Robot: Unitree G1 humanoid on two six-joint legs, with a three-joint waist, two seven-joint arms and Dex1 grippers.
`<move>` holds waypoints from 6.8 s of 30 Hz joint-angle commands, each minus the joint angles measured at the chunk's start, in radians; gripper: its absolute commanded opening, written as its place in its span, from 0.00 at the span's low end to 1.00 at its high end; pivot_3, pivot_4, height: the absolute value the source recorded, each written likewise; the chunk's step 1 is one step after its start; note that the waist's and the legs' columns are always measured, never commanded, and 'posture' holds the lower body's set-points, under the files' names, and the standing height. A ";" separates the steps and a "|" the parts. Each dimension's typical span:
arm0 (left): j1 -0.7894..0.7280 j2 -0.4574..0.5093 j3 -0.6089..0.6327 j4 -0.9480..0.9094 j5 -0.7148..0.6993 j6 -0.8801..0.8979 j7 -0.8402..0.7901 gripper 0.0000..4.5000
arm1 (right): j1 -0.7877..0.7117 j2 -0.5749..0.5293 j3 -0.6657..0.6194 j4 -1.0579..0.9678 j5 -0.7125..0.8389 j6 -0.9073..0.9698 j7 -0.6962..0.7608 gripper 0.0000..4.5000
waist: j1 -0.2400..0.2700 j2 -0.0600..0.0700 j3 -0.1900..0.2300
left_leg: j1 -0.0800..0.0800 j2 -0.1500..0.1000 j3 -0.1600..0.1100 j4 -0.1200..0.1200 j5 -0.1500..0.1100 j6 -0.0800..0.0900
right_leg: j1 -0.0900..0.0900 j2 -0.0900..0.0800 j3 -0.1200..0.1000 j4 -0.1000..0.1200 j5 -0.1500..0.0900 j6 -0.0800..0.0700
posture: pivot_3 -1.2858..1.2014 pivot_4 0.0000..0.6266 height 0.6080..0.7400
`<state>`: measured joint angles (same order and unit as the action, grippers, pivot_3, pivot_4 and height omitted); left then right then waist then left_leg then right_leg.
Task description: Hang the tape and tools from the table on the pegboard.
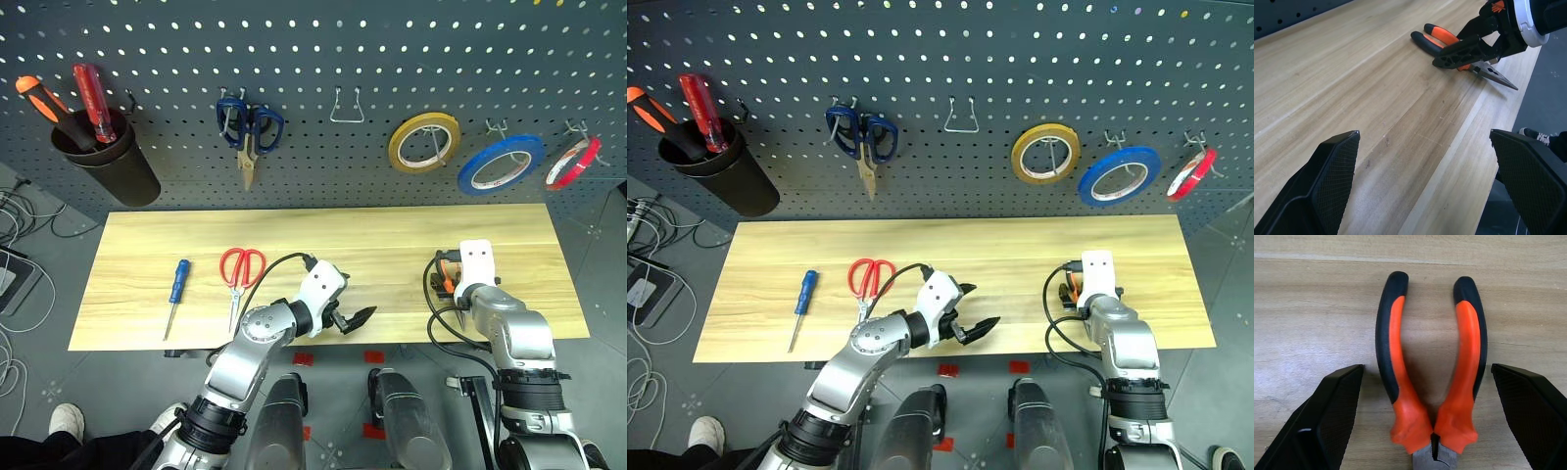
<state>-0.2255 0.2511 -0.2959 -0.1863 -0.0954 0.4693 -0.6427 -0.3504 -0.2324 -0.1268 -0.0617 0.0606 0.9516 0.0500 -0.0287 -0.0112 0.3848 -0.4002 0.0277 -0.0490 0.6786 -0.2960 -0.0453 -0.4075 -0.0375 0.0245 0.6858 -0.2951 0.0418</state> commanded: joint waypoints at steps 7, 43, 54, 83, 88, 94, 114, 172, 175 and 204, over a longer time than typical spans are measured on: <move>-0.008 -0.003 -0.002 -0.037 -0.027 -0.003 -0.004 1.00 | 0.002 -0.021 0.000 0.011 -0.009 -0.035 0.010 0.67 | 0.000 0.000 0.000 | 0.000 0.000 0.000 -0.001 0.000 -0.001 | 0.000 0.000 0.000 -0.002 0.000 0.000 | 0.55 0.69 1.00; 0.087 -0.012 0.276 -0.442 -0.307 0.211 0.198 1.00 | -0.064 0.082 0.190 -0.283 0.078 -0.446 0.214 0.65 | 0.029 -0.005 -0.115 | -0.018 -0.001 -0.002 -0.003 0.010 -0.019 | -0.014 -0.001 -0.010 -0.004 0.001 0.001 | 0.57 0.23 1.00; -0.012 0.013 0.329 -0.402 -0.270 0.136 0.270 1.00 | -0.340 0.121 0.156 -0.093 0.031 -0.761 0.165 0.65 | 0.067 -0.009 -0.162 | -0.017 -0.003 -0.002 -0.002 0.011 -0.020 | -0.013 0.000 -0.010 -0.004 0.002 0.000 | 0.60 0.21 1.00; -0.318 -0.100 0.257 -0.050 -0.143 -0.111 0.334 1.00 | -0.584 0.260 0.102 0.496 -0.065 -1.288 -0.104 0.65 | 0.089 -0.010 -0.176 | -0.016 -0.002 0.000 0.000 0.012 -0.021 | -0.015 0.002 -0.009 0.006 0.003 -0.002 | 0.62 0.20 1.00; -0.306 -0.092 0.256 -0.066 -0.144 -0.101 0.330 1.00 | -0.591 0.269 0.099 0.569 -0.066 -1.326 -0.101 0.65 | 0.093 -0.010 -0.176 | -0.016 -0.002 0.000 0.000 0.012 -0.021 | -0.015 0.002 -0.009 0.006 0.003 -0.002 | 0.63 0.20 1.00; -0.292 -0.077 0.255 -0.093 -0.143 -0.078 0.330 1.00 | -0.580 0.263 0.087 0.619 -0.051 -1.310 -0.090 0.65 | 0.100 -0.010 -0.176 | -0.015 -0.002 0.000 0.000 0.012 -0.021 | -0.015 0.002 -0.008 0.009 0.003 -0.002 | 0.63 0.22 1.00; -0.208 -0.062 0.256 -0.170 -0.164 -0.024 0.326 1.00 | -0.340 0.222 0.104 0.239 0.027 -1.074 0.015 0.99 | 0.109 -0.010 -0.176 | -0.014 -0.002 0.000 0.001 0.012 -0.021 | -0.014 0.002 -0.008 0.011 0.003 -0.002 | 0.62 0.27 1.00; 0.193 0.068 0.252 -0.307 0.144 0.525 0.602 1.00 | 0.254 -0.203 0.268 -0.605 0.469 -0.344 0.532 0.99 | 0.076 -0.008 0.052 | -0.001 0.001 -0.008 -0.001 0.005 -0.009 | 0.000 0.000 -0.007 0.002 0.001 -0.003 | 0.57 0.83 1.00; 0.155 0.085 0.266 -0.259 0.132 0.486 0.569 1.00 | 0.254 -0.195 0.266 -0.622 0.471 -0.321 0.508 0.99 | 0.079 -0.008 0.064 | -0.001 0.001 -0.008 -0.001 0.005 -0.009 | 0.000 0.000 -0.007 0.003 0.001 -0.003 | 0.57 0.86 1.00; 0.037 0.065 0.388 -0.113 0.011 0.496 0.473 0.07 | 0.228 -0.203 0.231 -0.683 0.534 -0.220 0.421 1.00 | 0.067 -0.005 0.109 | -0.008 0.001 -0.005 -0.017 0.016 -0.028 | -0.015 0.000 -0.007 0.002 0.001 -0.002 | 0.56 0.96 1.00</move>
<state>-0.2109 0.3106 0.0870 -0.3112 -0.0845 0.9527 -0.1677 -0.1325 -0.4350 0.1129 -0.7037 0.5713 0.7329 0.4727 0.0387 -0.0166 0.4937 -0.4083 0.0294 -0.0535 0.6615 -0.2802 -0.0729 -0.4227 -0.0371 0.0170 0.6868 -0.2943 0.0395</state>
